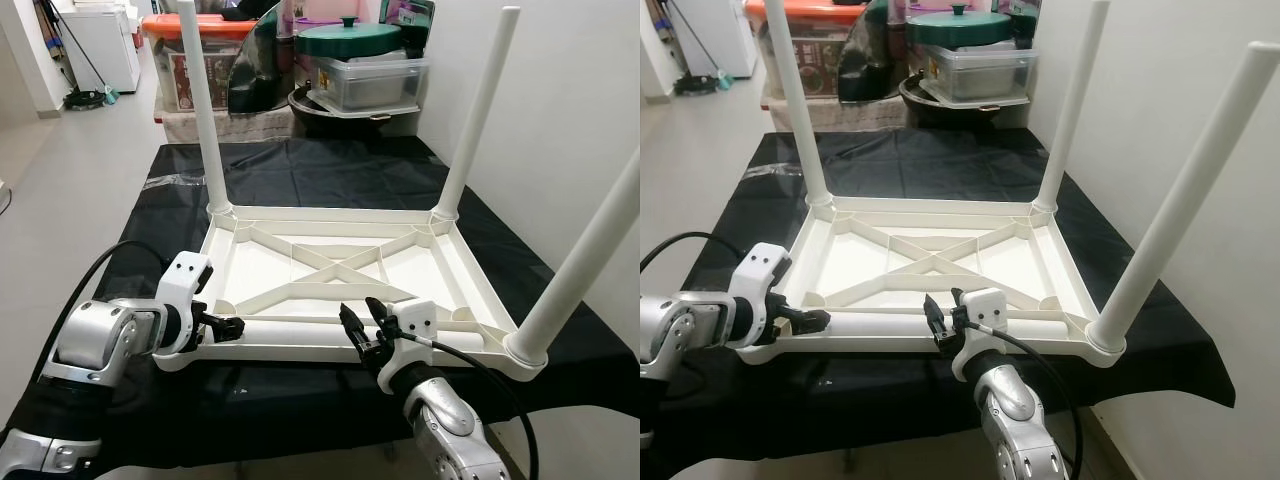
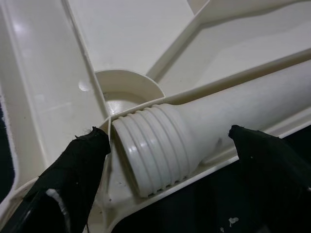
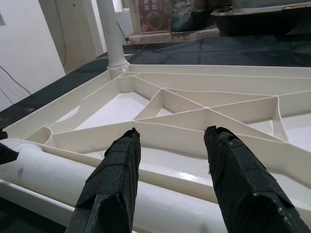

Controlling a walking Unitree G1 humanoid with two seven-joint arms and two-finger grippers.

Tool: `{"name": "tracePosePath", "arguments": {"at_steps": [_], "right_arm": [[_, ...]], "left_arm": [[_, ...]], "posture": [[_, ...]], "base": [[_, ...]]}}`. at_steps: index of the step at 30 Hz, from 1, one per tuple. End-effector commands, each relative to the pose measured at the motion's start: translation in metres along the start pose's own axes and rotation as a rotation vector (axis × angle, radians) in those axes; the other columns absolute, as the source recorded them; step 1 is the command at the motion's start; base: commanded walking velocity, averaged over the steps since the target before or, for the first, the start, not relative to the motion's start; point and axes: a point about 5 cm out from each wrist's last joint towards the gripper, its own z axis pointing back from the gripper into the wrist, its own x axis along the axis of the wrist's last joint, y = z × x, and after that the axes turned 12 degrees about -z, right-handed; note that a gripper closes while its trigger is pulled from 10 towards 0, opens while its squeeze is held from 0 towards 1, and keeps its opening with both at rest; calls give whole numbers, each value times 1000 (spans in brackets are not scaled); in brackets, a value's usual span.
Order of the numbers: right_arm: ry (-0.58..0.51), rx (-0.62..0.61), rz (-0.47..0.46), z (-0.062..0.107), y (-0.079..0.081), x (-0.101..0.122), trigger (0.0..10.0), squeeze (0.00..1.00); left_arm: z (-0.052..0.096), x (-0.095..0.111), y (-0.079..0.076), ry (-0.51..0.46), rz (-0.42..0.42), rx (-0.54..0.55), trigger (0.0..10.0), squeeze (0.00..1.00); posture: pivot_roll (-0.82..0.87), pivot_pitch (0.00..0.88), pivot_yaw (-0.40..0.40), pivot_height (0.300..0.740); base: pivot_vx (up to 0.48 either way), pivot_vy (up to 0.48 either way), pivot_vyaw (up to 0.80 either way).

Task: Building children table

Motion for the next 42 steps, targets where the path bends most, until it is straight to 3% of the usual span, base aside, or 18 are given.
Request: {"name": "tracePosePath", "arguments": {"at_steps": [1,6,16,18,20,21,22,28,34,37,42], "right_arm": [[24,-1,-11,0,0,-4,10000,0],[23,-2,-12,0,0,-4,10000,0],[21,-2,-15,0,1,-3,10000,0],[22,-2,-16,0,1,-4,10000,0],[23,-1,-15,0,0,-4,10000,0],[23,-1,-15,0,0,-4,10000,0],[24,0,-14,1,0,-4,10000,0],[26,1,-12,1,-1,-4,10000,0],[28,1,-10,1,-1,-4,10000,0],[30,2,-9,0,-1,-4,10000,0],[30,2,-10,1,0,-5,10000,0]], "left_arm": [[-2,-1,-2,5,19,-13,10000,0],[-10,2,-13,8,29,-41,10000,0],[-13,-6,-11,4,101,-34,10000,0],[-13,-7,-9,-25,141,-42,10000,0],[-12,-9,-7,-95,251,-94,10000,0],[-12,-9,-7,-95,251,-94,10000,0],[-11,-13,-7,-154,357,-161,10000,0],[-11,-22,-9,-190,470,-257,10000,0],[-11,-33,-12,-181,478,-302,10000,0],[-3,-39,-19,-216,484,-450,10000,0],[11,-49,-17,-212,437,-557,10000,0]], "posture": [[212,0,-87,740],[214,0,-86,740],[212,0,-83,740],[210,0,-84,740],[211,0,-86,740],[211,0,-86,740],[203,0,-86,740],[201,0,-88,740],[196,0,-88,740],[197,0,-89,740],[198,0,-85,740]], "base": [[0,0,0],[0,0,0],[0,0,0],[0,0,0],[0,0,0],[0,0,0],[0,0,0],[0,0,0],[0,0,0],[0,0,0],[0,0,0]]}}
